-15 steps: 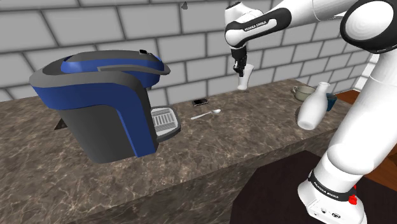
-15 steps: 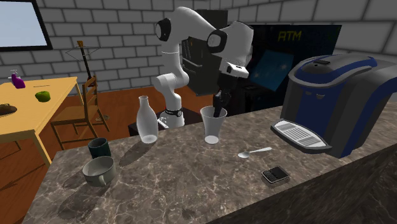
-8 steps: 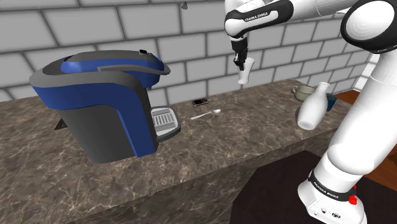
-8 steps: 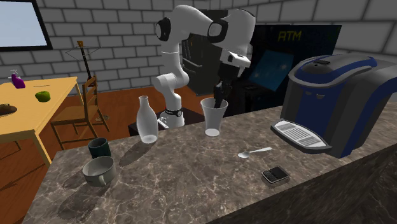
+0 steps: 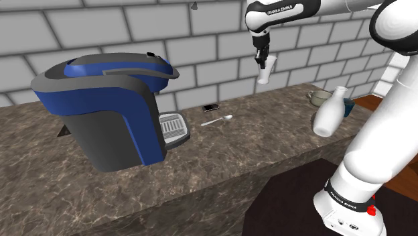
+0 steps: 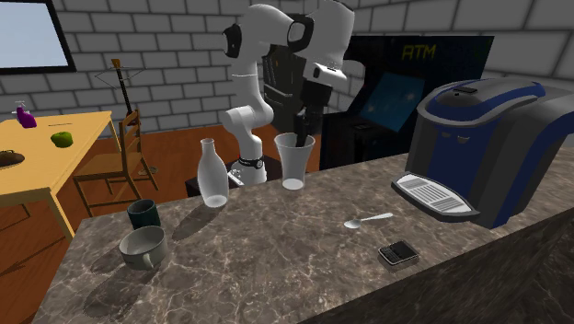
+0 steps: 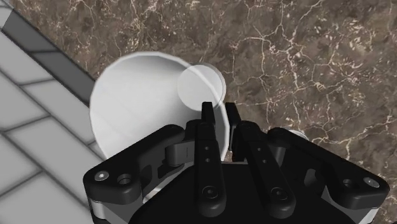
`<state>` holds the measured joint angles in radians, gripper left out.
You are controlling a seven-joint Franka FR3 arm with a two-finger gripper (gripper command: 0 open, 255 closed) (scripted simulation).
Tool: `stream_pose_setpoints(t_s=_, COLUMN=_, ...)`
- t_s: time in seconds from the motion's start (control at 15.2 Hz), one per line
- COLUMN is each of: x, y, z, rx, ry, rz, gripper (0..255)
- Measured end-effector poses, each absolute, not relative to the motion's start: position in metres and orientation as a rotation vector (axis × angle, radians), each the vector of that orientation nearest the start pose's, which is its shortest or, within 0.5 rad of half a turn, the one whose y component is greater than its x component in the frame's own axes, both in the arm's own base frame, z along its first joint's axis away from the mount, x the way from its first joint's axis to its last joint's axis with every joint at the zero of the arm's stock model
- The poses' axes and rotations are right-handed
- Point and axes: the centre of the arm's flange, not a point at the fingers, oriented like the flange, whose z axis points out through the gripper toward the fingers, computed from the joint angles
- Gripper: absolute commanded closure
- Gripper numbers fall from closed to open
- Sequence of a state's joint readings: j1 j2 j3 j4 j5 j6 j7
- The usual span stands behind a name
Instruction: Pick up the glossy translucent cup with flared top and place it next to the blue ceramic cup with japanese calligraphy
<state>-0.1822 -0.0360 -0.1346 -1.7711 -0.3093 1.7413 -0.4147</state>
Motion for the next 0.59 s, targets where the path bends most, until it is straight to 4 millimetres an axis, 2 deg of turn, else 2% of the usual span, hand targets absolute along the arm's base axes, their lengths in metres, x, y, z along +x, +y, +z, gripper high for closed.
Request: stream_pose_setpoints(t_s=0.59, x=0.434, y=-0.284, z=0.567, rx=-3.410, ry=-0.255, rz=0.176, gripper=255)
